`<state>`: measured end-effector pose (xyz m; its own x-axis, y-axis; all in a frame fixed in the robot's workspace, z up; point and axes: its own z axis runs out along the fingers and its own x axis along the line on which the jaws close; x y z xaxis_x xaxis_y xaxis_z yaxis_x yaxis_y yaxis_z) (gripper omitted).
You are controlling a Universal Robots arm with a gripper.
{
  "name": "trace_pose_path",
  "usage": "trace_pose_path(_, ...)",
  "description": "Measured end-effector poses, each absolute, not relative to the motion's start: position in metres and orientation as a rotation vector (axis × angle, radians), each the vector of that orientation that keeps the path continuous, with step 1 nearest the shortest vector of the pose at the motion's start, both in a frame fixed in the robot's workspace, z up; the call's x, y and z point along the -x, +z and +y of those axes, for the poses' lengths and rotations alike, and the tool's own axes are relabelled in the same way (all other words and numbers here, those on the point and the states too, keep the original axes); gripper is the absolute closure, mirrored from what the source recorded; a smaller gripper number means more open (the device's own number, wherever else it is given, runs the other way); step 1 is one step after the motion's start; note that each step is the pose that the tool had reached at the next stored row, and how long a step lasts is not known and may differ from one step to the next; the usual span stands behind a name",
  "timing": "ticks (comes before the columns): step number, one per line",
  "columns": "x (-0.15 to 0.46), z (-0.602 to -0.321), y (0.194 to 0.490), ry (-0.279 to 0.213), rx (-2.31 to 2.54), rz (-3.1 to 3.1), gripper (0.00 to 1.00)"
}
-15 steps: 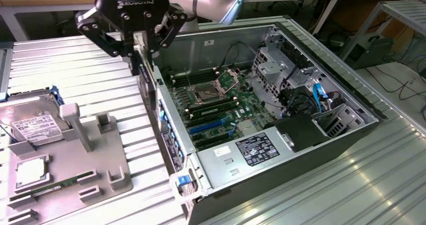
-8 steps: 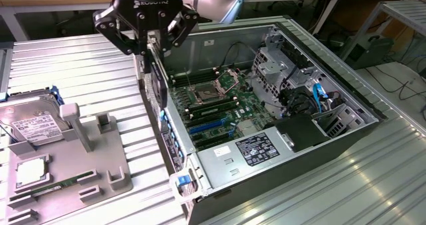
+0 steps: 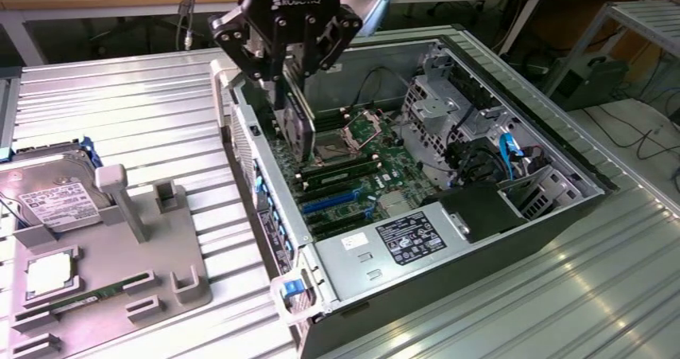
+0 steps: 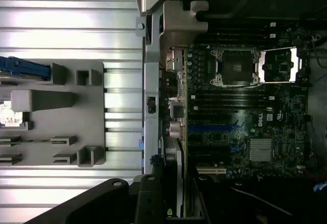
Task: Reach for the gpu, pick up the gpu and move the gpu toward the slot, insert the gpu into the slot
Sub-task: 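Pick up the gpu and move the gpu toward the slot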
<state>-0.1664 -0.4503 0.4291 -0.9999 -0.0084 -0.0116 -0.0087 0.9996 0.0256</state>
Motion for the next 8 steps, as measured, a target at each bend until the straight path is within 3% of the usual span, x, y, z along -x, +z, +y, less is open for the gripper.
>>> trace_pose_path(8, 0.117, -0.450, 0.428, 0.040, 0.013, 3.130, 0.73)
